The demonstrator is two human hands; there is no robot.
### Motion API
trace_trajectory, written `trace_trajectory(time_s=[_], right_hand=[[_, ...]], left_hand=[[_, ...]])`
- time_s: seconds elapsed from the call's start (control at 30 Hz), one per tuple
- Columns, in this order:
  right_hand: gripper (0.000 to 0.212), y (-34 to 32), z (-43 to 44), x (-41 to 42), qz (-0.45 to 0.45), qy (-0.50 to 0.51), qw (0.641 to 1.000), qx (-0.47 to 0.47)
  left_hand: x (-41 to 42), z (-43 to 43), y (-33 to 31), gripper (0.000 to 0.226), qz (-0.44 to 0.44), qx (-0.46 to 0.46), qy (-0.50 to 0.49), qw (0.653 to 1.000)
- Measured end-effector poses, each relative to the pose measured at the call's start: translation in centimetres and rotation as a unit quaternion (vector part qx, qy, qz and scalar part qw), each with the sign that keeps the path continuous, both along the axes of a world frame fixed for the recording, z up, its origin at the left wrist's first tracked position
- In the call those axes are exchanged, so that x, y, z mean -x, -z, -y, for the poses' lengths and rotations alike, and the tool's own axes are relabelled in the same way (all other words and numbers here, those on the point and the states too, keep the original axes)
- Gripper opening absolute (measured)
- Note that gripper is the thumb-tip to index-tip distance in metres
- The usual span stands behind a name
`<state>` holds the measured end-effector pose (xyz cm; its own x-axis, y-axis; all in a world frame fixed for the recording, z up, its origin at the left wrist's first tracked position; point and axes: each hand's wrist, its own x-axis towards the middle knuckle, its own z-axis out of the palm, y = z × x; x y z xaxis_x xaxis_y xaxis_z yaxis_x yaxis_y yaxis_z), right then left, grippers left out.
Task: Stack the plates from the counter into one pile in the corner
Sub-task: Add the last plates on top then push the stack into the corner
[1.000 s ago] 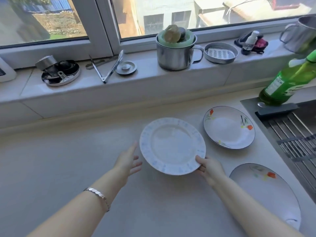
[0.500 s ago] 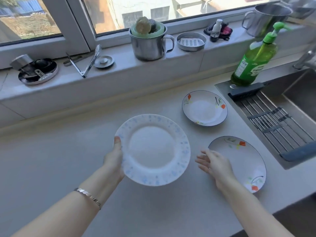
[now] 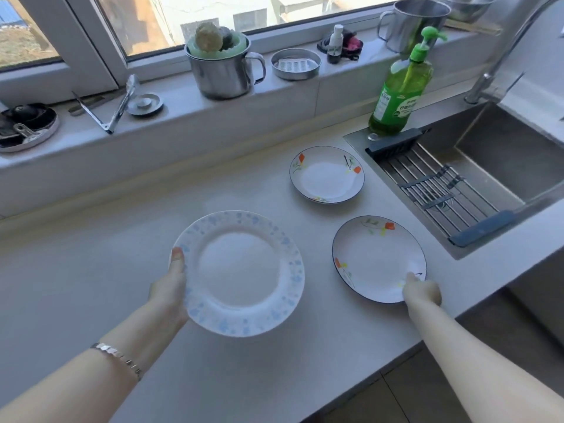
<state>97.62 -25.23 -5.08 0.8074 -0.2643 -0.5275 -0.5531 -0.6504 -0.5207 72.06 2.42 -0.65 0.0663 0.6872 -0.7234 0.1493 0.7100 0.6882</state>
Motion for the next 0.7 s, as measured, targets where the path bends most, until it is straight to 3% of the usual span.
trace_trajectory(time_s=[0.2, 0.3, 0.4, 0.53, 0.7], right_hand=[[0.041, -0.5, -0.9, 0.5, 0.022, -0.004, 0.999, -0.046], [0.027, -1.5, -3.2, 2.1, -0.022, 0.006, 0.984, -0.177], [0.018, -3.6, -6.9, 4.1, -0.112, 0.01, 0.935, -0.336], [0.017, -6.9, -13.4, 8.7, -0.149, -0.104, 0.896, -0.405], [0.021, -10.0, -21.2, 17.9, -0.133, -0.267, 0.866, -0.402]], left_hand=[[1.8, -0.4, 0.1, 0.057, 0.006, 0.007, -0.006, 1.0], [3.4, -1.2, 0.1, 0.058, 0.015, -0.001, -0.008, 1.0], [5.8, -1.9, -0.9, 0.064, 0.013, -0.008, -0.028, 0.999], [10.4, -3.3, -3.8, 0.055, -0.018, -0.051, -0.071, 0.996], [20.3, -5.0, -7.4, 0.045, -0.034, -0.112, -0.117, 0.986]])
